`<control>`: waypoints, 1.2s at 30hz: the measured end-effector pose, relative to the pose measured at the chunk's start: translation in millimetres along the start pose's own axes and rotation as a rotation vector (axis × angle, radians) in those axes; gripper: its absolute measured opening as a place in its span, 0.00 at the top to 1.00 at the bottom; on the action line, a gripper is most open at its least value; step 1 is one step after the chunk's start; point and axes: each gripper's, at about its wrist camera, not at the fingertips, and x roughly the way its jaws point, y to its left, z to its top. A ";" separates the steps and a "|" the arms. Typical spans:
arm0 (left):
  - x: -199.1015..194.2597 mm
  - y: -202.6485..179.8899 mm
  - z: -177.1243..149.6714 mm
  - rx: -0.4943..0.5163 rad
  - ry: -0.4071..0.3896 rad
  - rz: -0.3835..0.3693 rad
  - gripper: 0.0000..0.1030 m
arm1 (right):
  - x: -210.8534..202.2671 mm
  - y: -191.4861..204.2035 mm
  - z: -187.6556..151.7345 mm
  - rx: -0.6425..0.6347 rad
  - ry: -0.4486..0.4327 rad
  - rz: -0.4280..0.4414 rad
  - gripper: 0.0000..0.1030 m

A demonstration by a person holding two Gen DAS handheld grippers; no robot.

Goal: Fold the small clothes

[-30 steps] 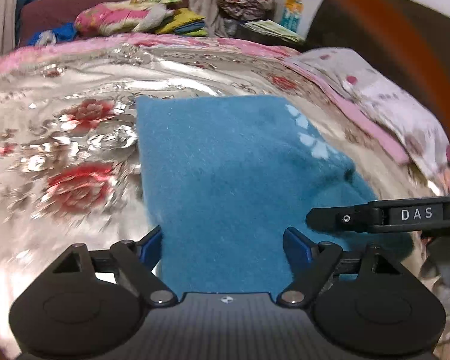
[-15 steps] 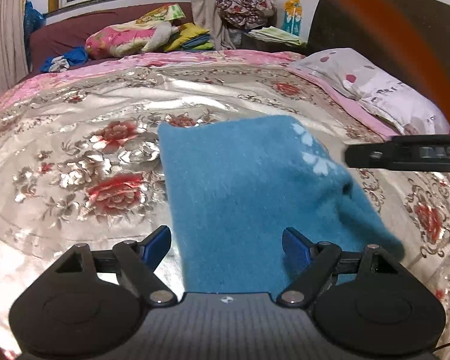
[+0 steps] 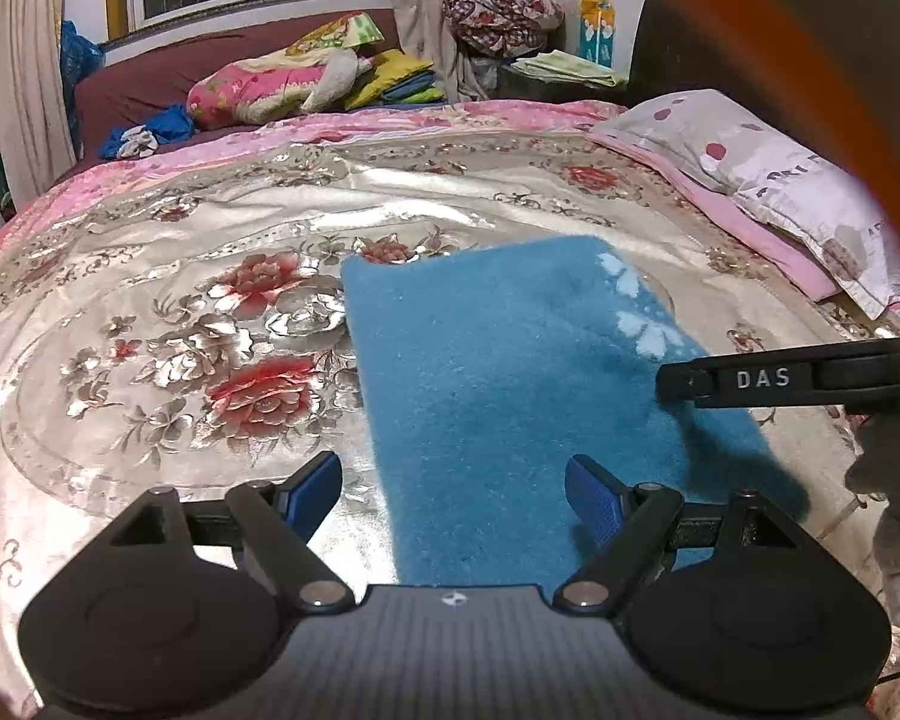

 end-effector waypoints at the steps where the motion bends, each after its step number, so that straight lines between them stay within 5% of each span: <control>1: -3.1 -1.2 -0.1 0.003 -0.003 0.003 0.16 | -4.2 0.1 0.2 0.002 -0.005 -0.003 0.34; 16: -39.3 -9.7 -26.7 0.002 -0.008 0.037 0.11 | -98.4 17.2 -52.6 -0.009 -0.043 0.079 0.31; 36: -46.2 -4.5 -39.3 0.013 -0.001 0.068 0.10 | -103.6 7.7 -74.1 0.046 -0.010 0.035 0.28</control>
